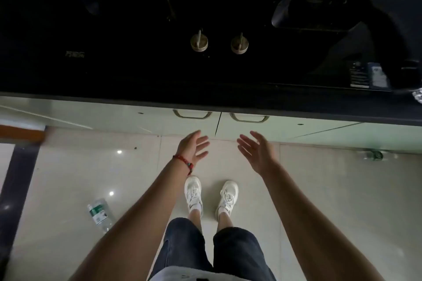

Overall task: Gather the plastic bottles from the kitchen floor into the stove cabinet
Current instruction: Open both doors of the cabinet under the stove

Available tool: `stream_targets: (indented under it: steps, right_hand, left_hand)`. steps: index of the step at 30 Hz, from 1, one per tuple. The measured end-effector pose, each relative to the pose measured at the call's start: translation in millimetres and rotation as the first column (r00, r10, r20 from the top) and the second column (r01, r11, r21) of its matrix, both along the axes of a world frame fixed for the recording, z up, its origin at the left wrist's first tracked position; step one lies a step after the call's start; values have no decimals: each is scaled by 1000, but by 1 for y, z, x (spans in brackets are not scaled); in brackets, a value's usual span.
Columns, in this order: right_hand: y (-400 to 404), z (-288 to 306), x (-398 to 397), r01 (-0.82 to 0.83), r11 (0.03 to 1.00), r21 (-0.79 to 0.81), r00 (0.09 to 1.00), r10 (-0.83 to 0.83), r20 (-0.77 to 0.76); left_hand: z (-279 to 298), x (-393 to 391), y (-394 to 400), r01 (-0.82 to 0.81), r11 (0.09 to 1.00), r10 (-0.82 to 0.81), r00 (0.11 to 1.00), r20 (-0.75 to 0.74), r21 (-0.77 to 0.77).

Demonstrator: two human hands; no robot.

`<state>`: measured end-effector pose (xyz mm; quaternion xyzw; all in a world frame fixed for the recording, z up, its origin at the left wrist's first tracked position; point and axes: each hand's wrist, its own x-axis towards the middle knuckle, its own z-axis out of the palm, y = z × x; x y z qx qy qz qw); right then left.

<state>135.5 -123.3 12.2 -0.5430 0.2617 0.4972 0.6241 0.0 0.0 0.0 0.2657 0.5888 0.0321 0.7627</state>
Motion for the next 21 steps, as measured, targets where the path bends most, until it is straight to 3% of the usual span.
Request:
stream_targets:
  steps: [3,7,11,21]
  right_hand:
    - [23,0,12,139,988,61,989,-136,-57]
    - [44,0,14,210,973,91,972,-198,-125]
    - [49,-6,9,297,948,113,945,-276,-174]
    - [10,-5,-15,109,980,164,993,-100,-59]
  left_hand:
    - [0,16,18,-123,992,124,990,72,-16]
    - [5,33,27,-307,942,324,937,129,-133]
    - [0,39,21,-371,919,389,909,147,-132]
    - [0,8,2,-338,937,347,927,143,-88]
